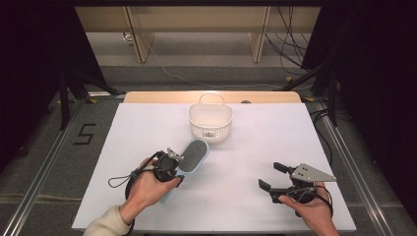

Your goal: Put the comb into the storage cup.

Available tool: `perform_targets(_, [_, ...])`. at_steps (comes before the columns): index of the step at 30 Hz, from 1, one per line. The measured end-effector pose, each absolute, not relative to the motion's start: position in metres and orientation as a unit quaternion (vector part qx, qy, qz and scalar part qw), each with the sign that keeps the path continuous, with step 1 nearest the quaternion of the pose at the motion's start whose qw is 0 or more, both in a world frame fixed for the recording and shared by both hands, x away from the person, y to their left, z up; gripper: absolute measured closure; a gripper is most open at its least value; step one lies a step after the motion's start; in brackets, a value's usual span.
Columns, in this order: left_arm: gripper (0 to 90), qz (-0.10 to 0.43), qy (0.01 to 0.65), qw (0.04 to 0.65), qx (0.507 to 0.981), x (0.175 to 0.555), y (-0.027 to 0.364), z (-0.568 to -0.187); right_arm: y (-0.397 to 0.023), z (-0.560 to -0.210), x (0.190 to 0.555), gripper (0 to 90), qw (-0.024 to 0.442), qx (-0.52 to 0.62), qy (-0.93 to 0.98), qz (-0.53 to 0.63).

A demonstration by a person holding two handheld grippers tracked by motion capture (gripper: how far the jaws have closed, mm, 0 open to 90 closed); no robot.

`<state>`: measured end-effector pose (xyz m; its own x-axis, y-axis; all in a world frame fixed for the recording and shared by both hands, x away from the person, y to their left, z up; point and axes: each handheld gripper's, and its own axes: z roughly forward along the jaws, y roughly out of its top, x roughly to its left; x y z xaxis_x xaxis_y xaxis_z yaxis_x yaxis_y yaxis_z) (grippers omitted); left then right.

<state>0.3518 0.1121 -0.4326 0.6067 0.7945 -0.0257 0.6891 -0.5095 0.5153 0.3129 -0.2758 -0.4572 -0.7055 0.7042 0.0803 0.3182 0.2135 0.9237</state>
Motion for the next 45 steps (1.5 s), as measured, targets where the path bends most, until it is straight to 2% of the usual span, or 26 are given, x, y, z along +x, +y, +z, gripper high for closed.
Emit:
perform_targets(27, [70.0, 0.157, 0.414, 0.275, 0.853, 0.352, 0.115, -0.427, -0.276, -0.458, 0.314, 15.9, 0.181, 0.342, 0.750, 0.536])
perform_targets(45, [70.0, 0.154, 0.420, 0.308, 0.840, 0.353, 0.118, -0.423, -0.276, -0.458, 0.314, 15.6, 0.182, 0.341, 0.749, 0.537])
